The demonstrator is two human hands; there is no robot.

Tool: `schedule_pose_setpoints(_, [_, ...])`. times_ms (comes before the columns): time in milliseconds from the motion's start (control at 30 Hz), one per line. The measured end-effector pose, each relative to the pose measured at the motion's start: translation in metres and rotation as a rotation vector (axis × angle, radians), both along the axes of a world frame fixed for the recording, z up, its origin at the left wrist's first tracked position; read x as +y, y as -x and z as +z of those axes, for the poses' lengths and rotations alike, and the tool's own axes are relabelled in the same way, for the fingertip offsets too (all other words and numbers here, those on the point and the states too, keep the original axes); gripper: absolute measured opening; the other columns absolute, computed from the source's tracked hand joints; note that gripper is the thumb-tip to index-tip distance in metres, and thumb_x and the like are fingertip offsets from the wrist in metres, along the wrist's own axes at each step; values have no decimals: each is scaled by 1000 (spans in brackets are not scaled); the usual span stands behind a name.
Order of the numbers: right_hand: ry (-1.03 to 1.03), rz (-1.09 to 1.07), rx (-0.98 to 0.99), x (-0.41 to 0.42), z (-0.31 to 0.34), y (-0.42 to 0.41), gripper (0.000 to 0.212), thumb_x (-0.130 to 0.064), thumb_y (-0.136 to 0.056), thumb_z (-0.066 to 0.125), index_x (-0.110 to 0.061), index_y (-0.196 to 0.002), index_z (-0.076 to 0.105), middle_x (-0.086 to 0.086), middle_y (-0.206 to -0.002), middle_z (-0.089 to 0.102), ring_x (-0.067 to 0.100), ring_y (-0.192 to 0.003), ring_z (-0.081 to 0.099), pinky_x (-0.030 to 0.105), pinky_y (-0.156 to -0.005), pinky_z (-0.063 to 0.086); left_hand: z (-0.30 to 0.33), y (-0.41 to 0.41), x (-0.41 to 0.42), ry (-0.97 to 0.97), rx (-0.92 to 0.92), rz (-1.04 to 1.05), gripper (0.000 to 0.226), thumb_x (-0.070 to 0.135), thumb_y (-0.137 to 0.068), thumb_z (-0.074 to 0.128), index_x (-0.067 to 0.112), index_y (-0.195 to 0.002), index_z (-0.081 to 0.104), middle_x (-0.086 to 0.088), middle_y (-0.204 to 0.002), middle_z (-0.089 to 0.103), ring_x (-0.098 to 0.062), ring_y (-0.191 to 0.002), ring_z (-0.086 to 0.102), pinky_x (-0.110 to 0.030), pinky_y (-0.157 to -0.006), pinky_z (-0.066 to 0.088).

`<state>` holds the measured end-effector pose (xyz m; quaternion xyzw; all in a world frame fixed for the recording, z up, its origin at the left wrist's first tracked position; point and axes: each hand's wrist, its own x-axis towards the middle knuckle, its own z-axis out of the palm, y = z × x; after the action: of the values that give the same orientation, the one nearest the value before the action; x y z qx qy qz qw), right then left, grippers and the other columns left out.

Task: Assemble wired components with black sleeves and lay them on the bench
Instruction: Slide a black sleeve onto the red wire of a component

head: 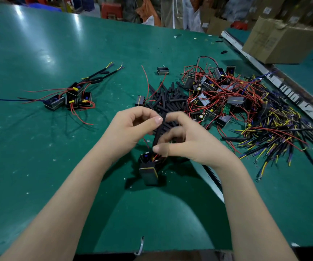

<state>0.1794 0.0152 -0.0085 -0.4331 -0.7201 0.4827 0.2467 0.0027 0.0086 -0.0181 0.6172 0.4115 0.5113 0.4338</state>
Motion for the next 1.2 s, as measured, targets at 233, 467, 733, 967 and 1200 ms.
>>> schedule_pose_setpoints(233, [-177,148,-182,-2,-2,13,11,-20,-83,73,-30,-79,70,-5,-85,66,7,-83,61,24,-83,46,-3,-5,2,8,-6,37,15,6,-93,55,16,-81,57,8,-72,63,7,-59,52,-6,-58,39])
schedule_pose_setpoints(467, [-75,58,-101,-4,-7,23,6,-30,-86,70,-27,-80,71,17,-91,67,11,-77,53,32,-71,43,-7,-1,6,9,-104,69,16,5,-93,54,20,-92,49,10,-69,68,-6,-68,61,-19,-67,51])
schedule_pose_setpoints(733, [-107,-105,30,-5,-12,36,19,-22,-82,74,-32,-68,68,2,-83,54,4,-72,51,18,-71,37,-5,-3,5,-31,-110,169,19,7,-95,53,24,-95,46,8,-76,65,-14,-78,57,-43,-80,49])
schedule_pose_setpoints(967, [-134,-217,78,0,-4,22,17,-30,-84,72,-29,-67,70,-1,-82,57,2,-69,52,15,-67,38,-4,-2,5,99,-68,7,20,7,-91,56,6,-111,62,5,-81,67,-1,-73,60,-17,-75,52])
schedule_pose_setpoints(1200, [-206,-89,-95,0,-5,22,25,-29,-82,74,-37,-62,62,-9,-78,53,-3,-65,48,16,-65,35,1,-2,4,-13,-81,93,9,24,-89,58,22,-91,66,20,-68,66,10,-67,54,-5,-66,40])
